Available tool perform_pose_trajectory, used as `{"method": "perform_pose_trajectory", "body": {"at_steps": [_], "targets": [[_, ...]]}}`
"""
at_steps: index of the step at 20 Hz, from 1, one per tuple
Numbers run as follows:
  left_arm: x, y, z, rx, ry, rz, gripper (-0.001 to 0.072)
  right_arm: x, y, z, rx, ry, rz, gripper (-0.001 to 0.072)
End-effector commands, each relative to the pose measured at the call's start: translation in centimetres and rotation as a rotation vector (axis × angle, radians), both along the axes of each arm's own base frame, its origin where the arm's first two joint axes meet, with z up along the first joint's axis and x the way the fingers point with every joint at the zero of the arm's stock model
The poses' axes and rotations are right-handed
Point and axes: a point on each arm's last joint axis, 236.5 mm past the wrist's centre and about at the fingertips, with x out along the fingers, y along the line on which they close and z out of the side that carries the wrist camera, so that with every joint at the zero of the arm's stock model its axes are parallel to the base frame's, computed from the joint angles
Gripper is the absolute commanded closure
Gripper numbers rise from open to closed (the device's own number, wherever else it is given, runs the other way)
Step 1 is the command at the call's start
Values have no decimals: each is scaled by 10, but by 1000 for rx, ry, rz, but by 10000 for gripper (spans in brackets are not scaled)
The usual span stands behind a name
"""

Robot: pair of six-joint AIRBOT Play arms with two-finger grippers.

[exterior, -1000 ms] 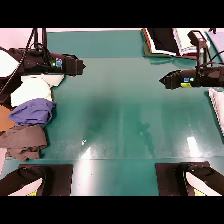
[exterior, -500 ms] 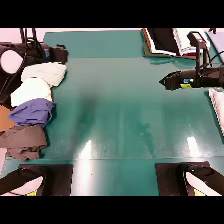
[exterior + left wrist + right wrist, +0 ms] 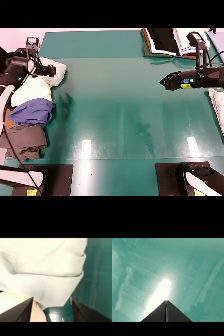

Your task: Fold the shirts.

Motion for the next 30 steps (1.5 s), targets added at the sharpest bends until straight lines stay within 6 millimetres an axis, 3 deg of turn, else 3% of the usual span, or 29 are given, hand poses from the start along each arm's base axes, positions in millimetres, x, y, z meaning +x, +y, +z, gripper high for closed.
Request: {"method": "perform_pose_trajectory", "body": {"at_steps": [1,7,10,11,12,14,15,16,18,20,23,25,27,29,30], "targets": [[15,17,-46,17,23,5,145,0,0,0,1,2,1,696],[25,14,-58,27,3,-23,151,0,0,0,1,1,0,696],[33,12,-51,24,-39,-32,453,0,1,0,4,1,0,696],[34,12,-50,24,-46,-34,604,0,2,1,9,1,1,696],[34,12,-50,24,-45,-34,683,0,2,1,9,0,1,696],[31,14,-47,23,-26,-23,683,1,1,4,10,-8,0,696],[31,16,-34,27,-24,-13,684,3,2,10,11,-23,-1,696],[34,18,-10,33,-52,-8,684,5,2,19,14,-46,-1,696],[41,16,61,52,-180,-21,684,10,2,45,20,-106,-3,696],[33,1,165,96,-361,-74,685,16,1,76,23,-184,-8,696],[-20,-48,315,170,-622,-201,684,24,-1,136,51,-341,-28,696],[-73,-93,387,172,-759,-314,684,23,-2,174,66,-432,-36,696],[-120,-142,418,154,-807,-461,684,19,-7,203,51,-502,-44,696],[-152,-197,413,87,-771,-626,684,14,-12,228,37,-565,-54,697],[-166,-229,399,36,-722,-719,684,11,-14,239,36,-590,-54,696]]}}
